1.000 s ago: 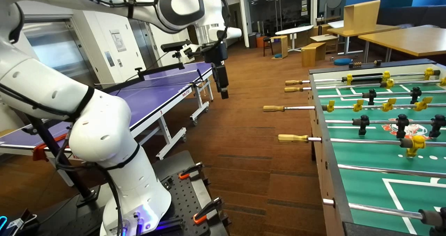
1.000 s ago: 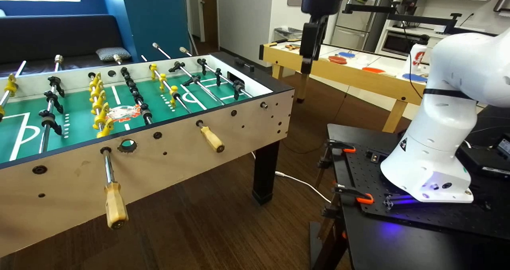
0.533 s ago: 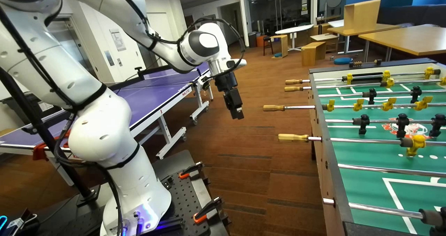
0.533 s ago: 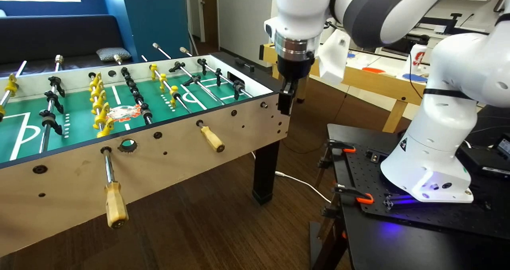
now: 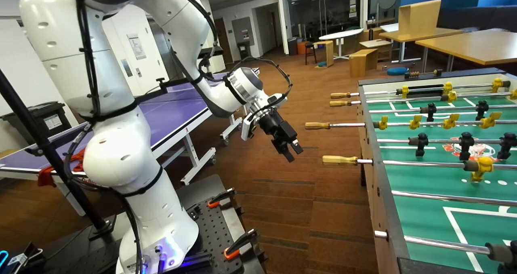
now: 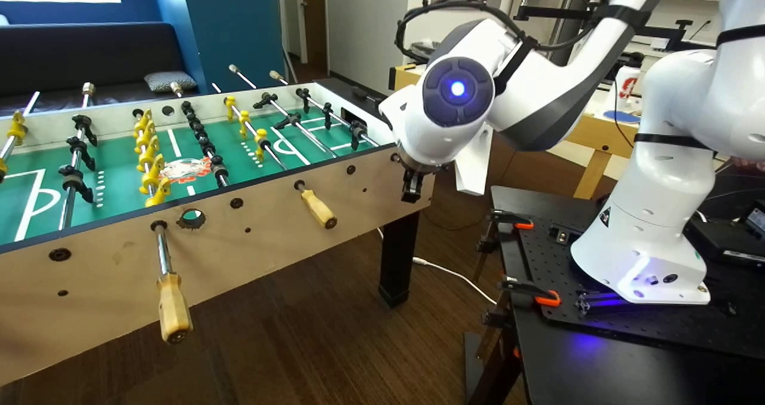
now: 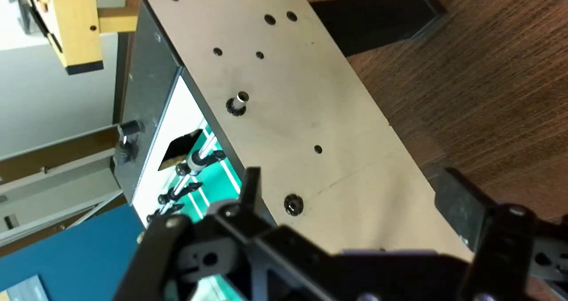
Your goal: Turn the first wooden handle anti clockwise
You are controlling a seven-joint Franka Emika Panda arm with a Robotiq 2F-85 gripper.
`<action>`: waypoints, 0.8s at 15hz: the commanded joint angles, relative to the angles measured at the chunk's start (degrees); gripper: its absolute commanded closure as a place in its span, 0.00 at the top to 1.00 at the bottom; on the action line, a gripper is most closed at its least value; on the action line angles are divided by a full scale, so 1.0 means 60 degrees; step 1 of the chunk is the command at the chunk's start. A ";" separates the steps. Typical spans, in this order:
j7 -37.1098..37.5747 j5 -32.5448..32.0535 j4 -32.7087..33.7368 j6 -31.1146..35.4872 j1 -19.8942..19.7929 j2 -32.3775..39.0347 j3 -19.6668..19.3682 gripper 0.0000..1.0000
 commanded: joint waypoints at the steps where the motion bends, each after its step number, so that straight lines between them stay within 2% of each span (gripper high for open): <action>1: 0.1178 -0.1989 0.0505 -0.0422 0.0914 0.1350 -0.0488 1.00; 2: 0.1478 -0.2436 0.0570 -0.0497 0.1110 0.1662 -0.0565 1.00; 3: 0.1536 -0.2462 0.0629 -0.0597 0.1256 0.1934 -0.0615 1.00; 4: 0.1198 -0.2059 0.0271 -0.0109 0.1129 0.1312 -0.0712 1.00; 9: 0.1387 -0.2244 0.0565 -0.0307 0.1344 0.1933 -0.0730 1.00; 12: 0.2338 -0.3350 0.1213 -0.2302 0.1993 0.3057 -0.0721 1.00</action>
